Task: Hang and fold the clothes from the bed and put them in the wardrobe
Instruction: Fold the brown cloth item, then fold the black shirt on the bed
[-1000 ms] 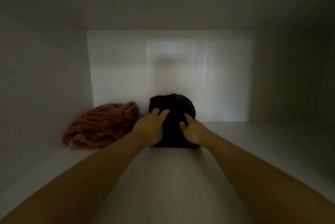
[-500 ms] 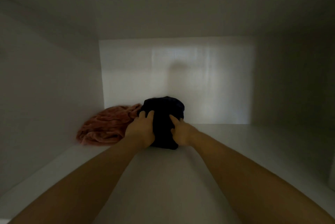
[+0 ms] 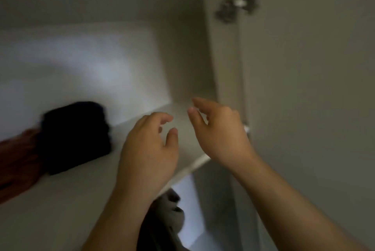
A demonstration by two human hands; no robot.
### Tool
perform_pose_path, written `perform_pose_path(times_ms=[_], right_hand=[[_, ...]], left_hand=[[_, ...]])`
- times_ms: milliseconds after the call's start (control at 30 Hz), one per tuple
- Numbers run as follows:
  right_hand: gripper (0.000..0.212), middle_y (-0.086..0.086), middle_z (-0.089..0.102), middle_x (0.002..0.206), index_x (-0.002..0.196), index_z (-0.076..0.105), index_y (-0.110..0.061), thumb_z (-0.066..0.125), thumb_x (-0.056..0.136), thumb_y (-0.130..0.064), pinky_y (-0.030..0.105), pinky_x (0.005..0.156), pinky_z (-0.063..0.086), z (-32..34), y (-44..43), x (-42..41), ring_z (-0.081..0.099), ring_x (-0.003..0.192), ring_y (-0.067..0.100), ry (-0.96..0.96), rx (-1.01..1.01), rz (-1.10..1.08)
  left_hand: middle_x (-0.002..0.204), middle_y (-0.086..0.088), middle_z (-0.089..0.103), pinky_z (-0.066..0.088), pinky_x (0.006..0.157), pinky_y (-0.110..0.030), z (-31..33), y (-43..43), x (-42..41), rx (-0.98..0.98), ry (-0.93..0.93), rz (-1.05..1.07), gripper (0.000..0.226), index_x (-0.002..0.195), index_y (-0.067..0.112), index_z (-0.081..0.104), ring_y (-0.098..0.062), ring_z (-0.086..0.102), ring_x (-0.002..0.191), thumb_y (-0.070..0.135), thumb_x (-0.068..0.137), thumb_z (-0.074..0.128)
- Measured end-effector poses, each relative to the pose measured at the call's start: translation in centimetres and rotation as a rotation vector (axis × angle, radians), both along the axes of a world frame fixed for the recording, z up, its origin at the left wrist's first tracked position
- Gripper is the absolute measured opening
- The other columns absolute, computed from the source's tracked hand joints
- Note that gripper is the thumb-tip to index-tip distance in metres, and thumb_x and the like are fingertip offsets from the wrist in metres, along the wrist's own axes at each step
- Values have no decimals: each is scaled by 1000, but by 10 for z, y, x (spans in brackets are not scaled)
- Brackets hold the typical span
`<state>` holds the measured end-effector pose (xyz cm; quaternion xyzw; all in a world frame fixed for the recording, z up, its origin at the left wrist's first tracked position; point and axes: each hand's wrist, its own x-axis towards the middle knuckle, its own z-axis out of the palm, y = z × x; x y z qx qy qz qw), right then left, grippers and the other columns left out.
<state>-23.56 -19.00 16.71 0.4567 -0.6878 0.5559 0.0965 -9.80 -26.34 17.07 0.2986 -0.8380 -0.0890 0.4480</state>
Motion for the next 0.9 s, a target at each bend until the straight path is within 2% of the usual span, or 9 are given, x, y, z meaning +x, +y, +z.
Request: perform_pose_path(times_ms=[100, 133, 300, 467, 533, 667, 733, 800, 900], right_hand=[[39, -6, 69, 128, 134, 64, -20, 57, 100, -37, 26, 106, 47, -33, 98, 1, 61, 121, 7, -122, -26, -208], [39, -7, 69, 127, 134, 65, -21, 57, 100, -38, 24, 105, 47, -43, 133, 4, 60, 120, 4, -151, -14, -284], [41, -12, 68, 128, 134, 64, -26, 53, 100, -46, 12, 100, 43, -81, 313, 27, 60, 118, 0, -254, 107, -663], [37, -14, 71, 120, 128, 69, -26, 53, 100, -46, 8, 90, 44, -99, 505, 68, 63, 111, -2, -257, 114, -1026], [34, -14, 73, 116, 124, 71, -25, 55, 100, -43, 11, 89, 47, -107, 583, 91, 63, 104, -7, -258, 79, -1147], [34, -4, 77, 96, 104, 75, -9, 55, 101, -37, -2, 70, 40, -128, 738, 150, 59, 76, -16, -268, 128, -1361], [38, -2, 73, 76, 92, 73, -7, 52, 103, -37, 11, 63, 49, -134, 808, 182, 62, 67, -4, -301, 182, -1456], [37, -11, 64, 61, 83, 72, -13, 51, 103, -36, 27, 57, 50, -140, 868, 212, 61, 60, 4, -342, 196, -1537], [36, -5, 69, 66, 88, 74, -10, 53, 102, -37, 35, 60, 54, -148, 944, 249, 64, 64, 11, -369, 169, -1664]], left_hand=[[101, 19, 67, 44, 75, -6, -32, 65, -27, 57, 40, -316, 15, 106, 35, 65, 1, 63, 91, 32, 92, 61], [97, 19, 67, 43, 73, -3, -42, 91, -35, 93, 38, -413, 14, 105, 34, 66, 2, 63, 90, 32, 92, 62], [91, 22, 68, 52, 66, -12, -74, 241, -73, 274, -82, -876, 14, 102, 32, 67, 4, 65, 84, 39, 90, 61], [86, 24, 67, 45, 63, -3, -83, 410, -86, 183, -138, -1199, 7, 99, 33, 66, 6, 64, 82, 36, 94, 64], [85, 24, 66, 45, 62, -3, -93, 481, -84, 162, -156, -1300, 6, 98, 33, 66, 5, 64, 81, 36, 94, 63], [83, 24, 64, 45, 62, -3, -126, 631, -65, 137, -217, -1513, 9, 100, 30, 65, 9, 63, 83, 37, 95, 61], [81, 21, 65, 48, 62, -6, -139, 706, -52, 161, -254, -1609, 12, 100, 27, 67, 7, 64, 79, 35, 95, 61], [79, 19, 67, 51, 60, -11, -148, 775, -39, 181, -303, -1695, 12, 98, 26, 68, 3, 65, 75, 35, 95, 62], [78, 16, 68, 52, 61, -15, -155, 866, -23, 146, -361, -1817, 10, 95, 29, 68, 0, 64, 75, 37, 95, 62]])
